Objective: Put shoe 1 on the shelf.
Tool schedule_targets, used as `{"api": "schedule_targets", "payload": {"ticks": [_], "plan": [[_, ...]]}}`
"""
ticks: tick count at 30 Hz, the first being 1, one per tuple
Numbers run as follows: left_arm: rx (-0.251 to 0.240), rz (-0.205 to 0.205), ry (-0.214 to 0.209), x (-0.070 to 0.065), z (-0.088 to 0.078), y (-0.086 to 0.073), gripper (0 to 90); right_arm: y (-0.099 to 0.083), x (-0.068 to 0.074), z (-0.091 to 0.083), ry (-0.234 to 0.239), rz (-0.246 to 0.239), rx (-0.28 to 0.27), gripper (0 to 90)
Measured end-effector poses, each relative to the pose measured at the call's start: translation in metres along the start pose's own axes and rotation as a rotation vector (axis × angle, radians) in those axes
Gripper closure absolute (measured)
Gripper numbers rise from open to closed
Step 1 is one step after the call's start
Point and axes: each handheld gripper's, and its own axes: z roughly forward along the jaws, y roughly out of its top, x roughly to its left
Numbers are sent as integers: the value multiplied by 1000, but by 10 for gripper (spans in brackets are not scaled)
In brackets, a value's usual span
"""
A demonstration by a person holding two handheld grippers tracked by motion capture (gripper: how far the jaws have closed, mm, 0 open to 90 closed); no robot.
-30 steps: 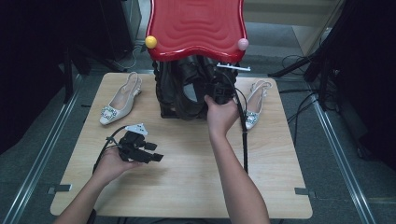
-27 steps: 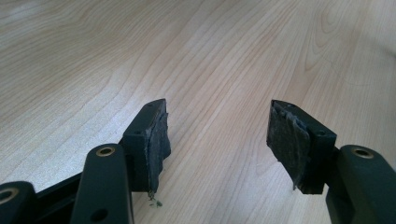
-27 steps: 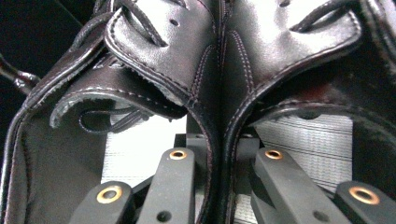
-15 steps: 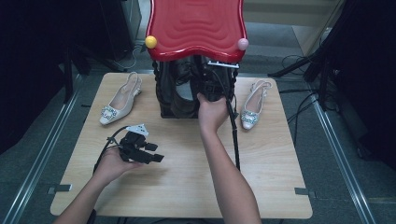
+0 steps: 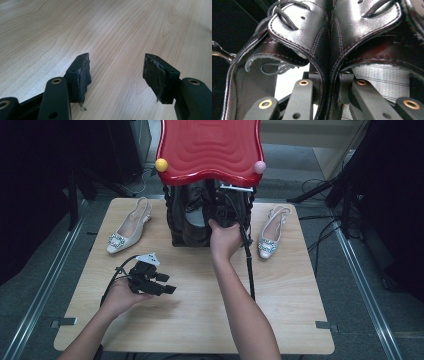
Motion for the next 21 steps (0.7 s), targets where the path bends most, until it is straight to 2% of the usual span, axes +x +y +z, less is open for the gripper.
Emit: {"api": "schedule_targets", "payload": {"ticks": [4, 5, 12, 18, 20, 21], "plan": [[-6, -6, -2, 1, -1, 0, 385, -2, 4, 4, 5, -22, -1, 738], [-6, -6, -2, 1, -1, 0, 385, -3, 4, 5, 2, -40, -3, 733], [-8, -6, -5, 1, -2, 0, 386, -6, 10, 8, -13, -63, 2, 686], [-5, -6, 0, 2, -2, 0, 386, -4, 6, 8, 40, -60, 19, 639], [-6, -7, 0, 2, -2, 0, 386, -4, 5, 8, 42, -61, 20, 634], [-11, -9, -3, 1, -2, 0, 386, -4, 4, 7, 50, -76, 18, 628]]}}
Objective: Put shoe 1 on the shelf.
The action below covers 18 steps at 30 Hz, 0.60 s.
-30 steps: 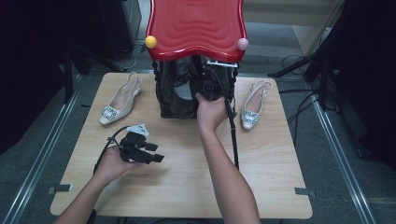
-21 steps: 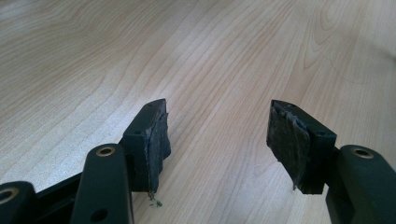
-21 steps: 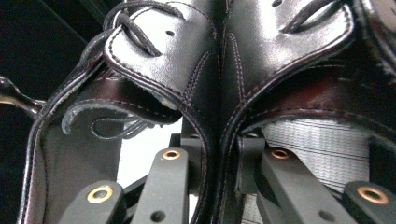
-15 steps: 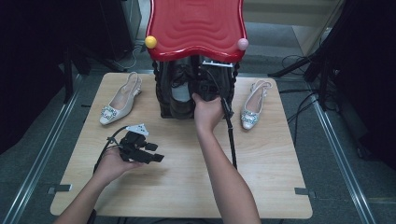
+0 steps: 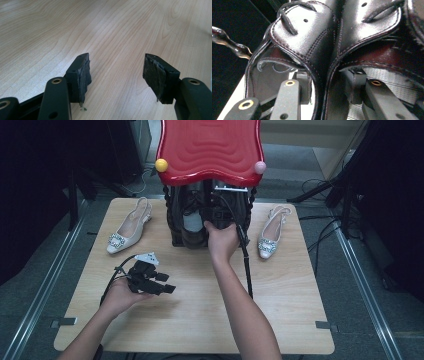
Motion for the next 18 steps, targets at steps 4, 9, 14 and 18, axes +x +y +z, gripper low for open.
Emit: {"api": "schedule_targets", "payload": {"ticks": [4, 9, 14, 18], "plan": [[-3, -2, 1, 1, 0, 0, 386, -1, -2, -2, 20, -12, -3, 620], [-4, 0, 3, 0, 0, 0, 386, -1, -4, -5, 36, -22, -7, 620], [-8, -5, 2, 1, -1, 0, 387, -2, -3, -11, 40, -61, -16, 619], [-10, -9, 4, 1, -1, 0, 387, -3, -1, -17, 62, -77, -20, 611]]}}
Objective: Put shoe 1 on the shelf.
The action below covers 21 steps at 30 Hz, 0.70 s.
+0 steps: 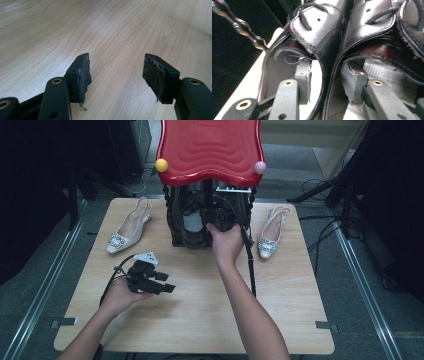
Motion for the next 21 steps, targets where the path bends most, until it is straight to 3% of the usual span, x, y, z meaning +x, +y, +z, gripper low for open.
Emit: {"api": "schedule_targets", "payload": {"ticks": [6, 8, 15, 20, 21], "plan": [[-9, -1, 4, 0, -3, 0, 388, -2, -1, -9, 27, -11, 10, 607], [-18, -8, -3, 1, -3, 0, 392, -2, -1, -14, 37, -36, 9, 605], [-26, -5, -1, -1, -8, 5, 433, -4, -6, -38, 110, -61, 7, 578], [-41, 30, -11, -8, -14, 10, 611, -8, -10, -53, 148, -89, 12, 560], [-60, 31, -25, -10, -19, 14, 652, -11, -12, -62, 174, -102, 18, 537]]}}
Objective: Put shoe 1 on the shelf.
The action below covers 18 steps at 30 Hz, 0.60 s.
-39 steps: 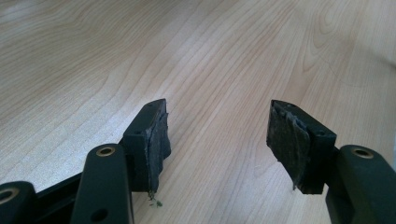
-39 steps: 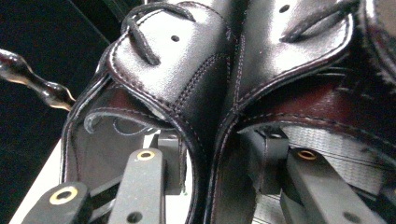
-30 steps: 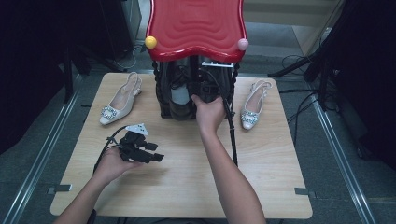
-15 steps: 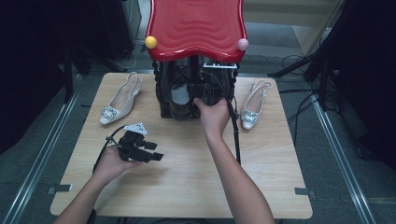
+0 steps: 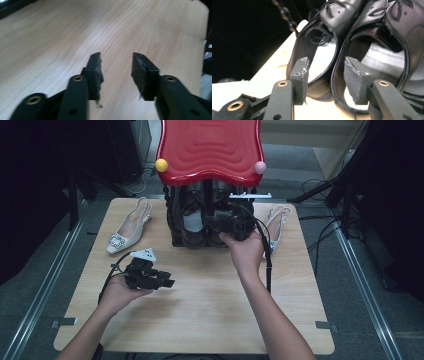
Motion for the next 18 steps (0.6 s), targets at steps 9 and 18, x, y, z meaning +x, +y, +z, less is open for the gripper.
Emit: {"api": "schedule_targets", "payload": {"ticks": [9, 18], "plan": [[-53, 19, -2, 1, -28, 28, 803, -24, -2, -33, 71, -88, 14, 491], [-72, 21, -7, 9, -44, 71, 878, -53, -15, -48, 122, -115, 31, 493]]}}
